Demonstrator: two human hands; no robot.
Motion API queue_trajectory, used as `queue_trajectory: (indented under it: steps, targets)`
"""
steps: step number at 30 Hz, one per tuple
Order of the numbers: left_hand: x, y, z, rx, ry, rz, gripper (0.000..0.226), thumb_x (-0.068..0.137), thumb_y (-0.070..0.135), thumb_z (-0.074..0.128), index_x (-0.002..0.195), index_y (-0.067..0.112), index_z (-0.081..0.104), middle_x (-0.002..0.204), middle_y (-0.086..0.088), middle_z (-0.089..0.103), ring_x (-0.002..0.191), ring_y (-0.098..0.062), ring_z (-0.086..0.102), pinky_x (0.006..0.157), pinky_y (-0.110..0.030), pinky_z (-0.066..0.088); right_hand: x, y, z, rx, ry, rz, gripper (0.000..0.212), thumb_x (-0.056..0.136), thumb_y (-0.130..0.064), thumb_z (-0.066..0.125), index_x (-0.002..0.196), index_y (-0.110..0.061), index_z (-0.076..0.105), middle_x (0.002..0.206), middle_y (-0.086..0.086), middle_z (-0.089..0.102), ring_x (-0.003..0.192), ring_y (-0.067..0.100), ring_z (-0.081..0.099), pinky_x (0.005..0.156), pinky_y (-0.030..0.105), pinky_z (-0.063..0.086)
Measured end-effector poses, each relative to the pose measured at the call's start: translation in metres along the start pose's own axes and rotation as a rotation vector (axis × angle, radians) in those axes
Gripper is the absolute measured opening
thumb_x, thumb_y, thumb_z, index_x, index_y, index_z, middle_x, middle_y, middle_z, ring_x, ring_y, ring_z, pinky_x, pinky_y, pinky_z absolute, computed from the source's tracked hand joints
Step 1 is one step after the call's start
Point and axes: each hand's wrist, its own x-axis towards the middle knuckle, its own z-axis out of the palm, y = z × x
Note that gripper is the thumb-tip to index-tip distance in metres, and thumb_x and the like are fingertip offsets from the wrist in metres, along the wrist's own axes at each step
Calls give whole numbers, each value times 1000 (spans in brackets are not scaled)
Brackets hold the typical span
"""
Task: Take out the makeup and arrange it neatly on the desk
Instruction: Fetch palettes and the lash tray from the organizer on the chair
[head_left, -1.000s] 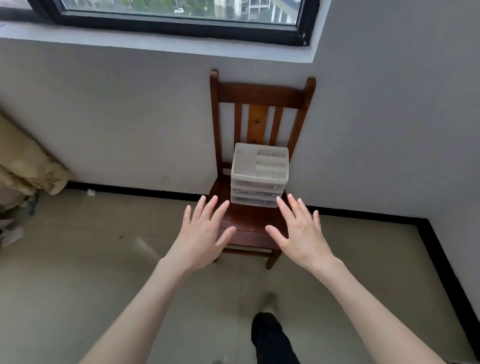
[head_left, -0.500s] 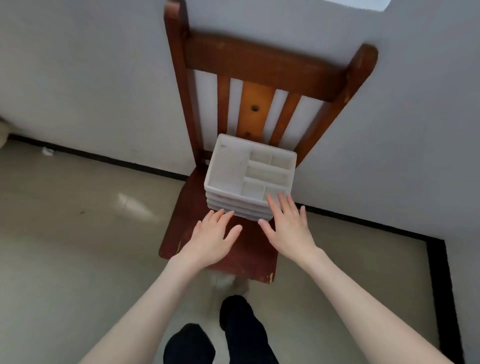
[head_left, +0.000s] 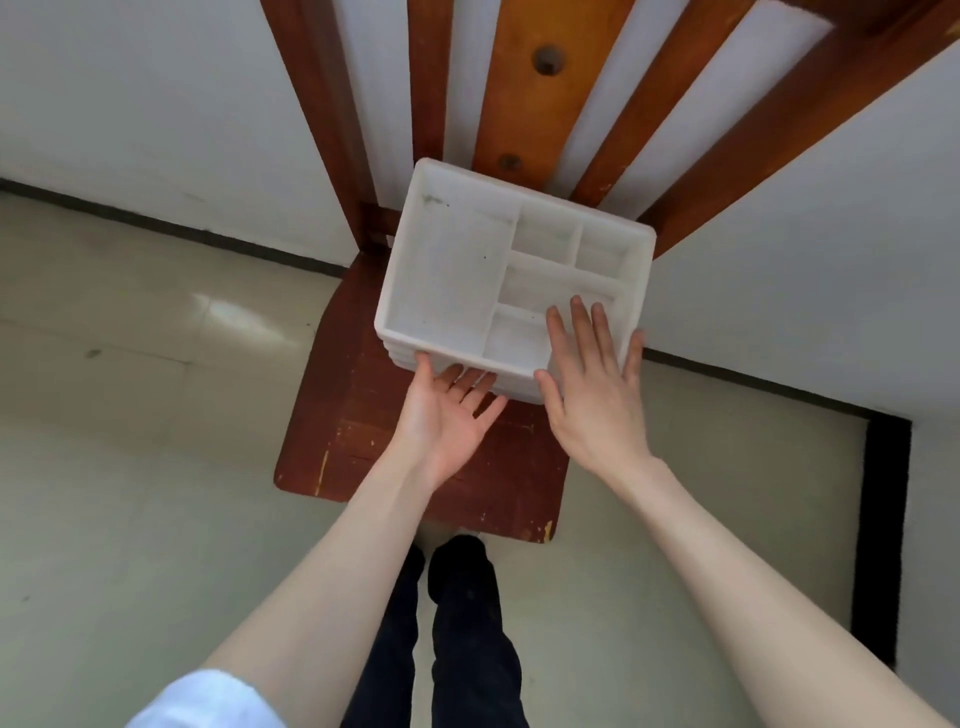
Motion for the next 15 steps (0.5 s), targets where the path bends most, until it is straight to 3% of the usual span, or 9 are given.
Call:
queue_trajectory:
  steps: [6,15]
  targets:
    - [2,-8,0,-52,30,-8,68,88,58,43,135,11,37,133,-13,48,124,-27,47,96,-48,41,0,-1,4,-10,-1,20,60,98,-38,30,150,-21,6,158,7,3,146,23,-4,111,51,-13]
    - [-28,-21,-29,22,134,-30,72,89,62,29,134,6,38,136,-16,47,113,-27,55,87,-41,49,2,1,6,-7,5,26,61,97,-40,30,150,-21,7,158,8,2,140,15,-13,110,48,-16]
